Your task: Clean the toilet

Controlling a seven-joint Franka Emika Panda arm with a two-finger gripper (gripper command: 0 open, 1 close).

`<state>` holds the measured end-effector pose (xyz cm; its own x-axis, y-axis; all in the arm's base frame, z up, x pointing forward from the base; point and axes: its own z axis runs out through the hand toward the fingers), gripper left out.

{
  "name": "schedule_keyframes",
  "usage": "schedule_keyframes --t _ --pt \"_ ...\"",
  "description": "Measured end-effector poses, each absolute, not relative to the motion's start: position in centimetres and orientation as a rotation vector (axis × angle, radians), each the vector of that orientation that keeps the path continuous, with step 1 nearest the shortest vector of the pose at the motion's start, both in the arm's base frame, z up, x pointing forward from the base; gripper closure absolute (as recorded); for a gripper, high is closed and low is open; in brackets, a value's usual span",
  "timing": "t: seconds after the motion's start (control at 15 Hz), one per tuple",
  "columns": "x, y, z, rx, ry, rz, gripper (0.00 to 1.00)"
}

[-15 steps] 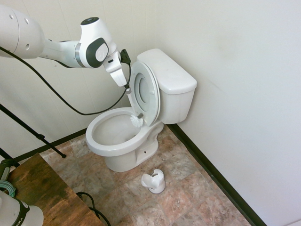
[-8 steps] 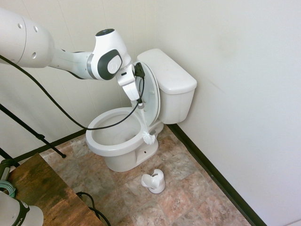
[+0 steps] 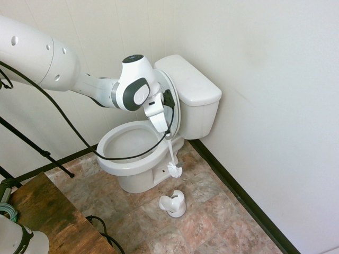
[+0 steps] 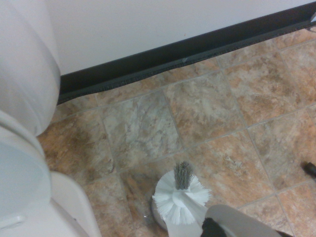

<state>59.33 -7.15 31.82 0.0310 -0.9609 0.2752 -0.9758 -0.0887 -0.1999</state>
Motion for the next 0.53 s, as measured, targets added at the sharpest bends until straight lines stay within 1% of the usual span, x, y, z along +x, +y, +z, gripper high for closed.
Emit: schedule_keyframes --t 0.53 --pt "55.0 -6.6 27.6 2.191 -2.099 0.523 1.0"
